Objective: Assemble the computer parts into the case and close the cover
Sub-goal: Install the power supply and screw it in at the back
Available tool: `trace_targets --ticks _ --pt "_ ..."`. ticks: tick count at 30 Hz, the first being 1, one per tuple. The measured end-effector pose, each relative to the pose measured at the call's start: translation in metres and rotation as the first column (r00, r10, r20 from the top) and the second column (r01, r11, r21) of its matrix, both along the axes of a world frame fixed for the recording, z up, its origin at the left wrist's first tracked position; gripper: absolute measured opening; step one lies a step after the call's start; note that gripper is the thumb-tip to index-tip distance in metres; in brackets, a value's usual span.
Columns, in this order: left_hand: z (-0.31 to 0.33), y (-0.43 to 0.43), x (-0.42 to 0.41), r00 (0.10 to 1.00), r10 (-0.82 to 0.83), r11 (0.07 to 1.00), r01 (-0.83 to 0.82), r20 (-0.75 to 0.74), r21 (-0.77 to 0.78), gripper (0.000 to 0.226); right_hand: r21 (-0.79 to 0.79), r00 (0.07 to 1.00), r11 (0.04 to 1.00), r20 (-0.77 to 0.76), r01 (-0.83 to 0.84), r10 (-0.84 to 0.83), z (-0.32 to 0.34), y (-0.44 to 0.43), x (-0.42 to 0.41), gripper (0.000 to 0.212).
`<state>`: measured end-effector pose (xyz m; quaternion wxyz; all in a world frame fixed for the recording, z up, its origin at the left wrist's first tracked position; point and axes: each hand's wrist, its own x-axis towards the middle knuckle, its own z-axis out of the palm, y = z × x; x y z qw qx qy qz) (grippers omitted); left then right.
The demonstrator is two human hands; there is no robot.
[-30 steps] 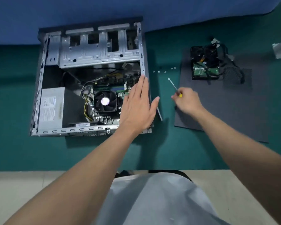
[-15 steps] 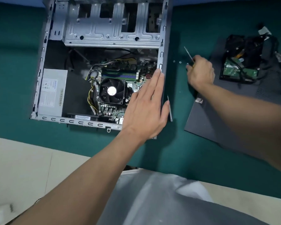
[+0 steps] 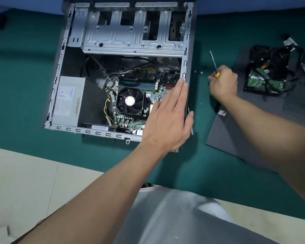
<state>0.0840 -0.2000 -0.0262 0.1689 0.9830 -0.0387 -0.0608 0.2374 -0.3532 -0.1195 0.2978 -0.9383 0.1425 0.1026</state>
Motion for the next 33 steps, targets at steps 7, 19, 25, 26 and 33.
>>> trace_targets --ticks 7,19,25,26,33 --pt "0.004 0.008 -0.002 0.999 0.027 0.983 -0.019 0.041 -0.183 0.050 0.242 0.976 0.970 0.210 0.010 -0.062 0.070 0.023 -0.053 0.011" --pt "0.048 0.119 -0.031 0.877 0.389 0.264 -0.400 -0.282 -0.878 0.014 0.623 0.963 0.781 0.176 0.052 -0.204 0.153 0.160 -0.160 0.005" --pt "0.059 0.207 -0.061 0.899 0.257 0.201 -0.409 -0.355 -0.890 0.014 0.613 0.946 0.785 0.194 0.090 -0.260 0.151 0.243 -0.210 0.005" --pt "0.058 0.218 -0.067 0.896 0.245 0.197 -0.420 -0.370 -0.886 0.013 0.583 0.944 0.807 0.204 0.096 -0.260 0.149 0.255 -0.217 0.005" --pt "0.040 0.285 -0.097 0.962 0.269 0.726 -0.225 -0.033 -0.649 0.012 0.522 0.944 0.845 0.204 0.121 -0.261 0.132 0.302 -0.260 0.010"
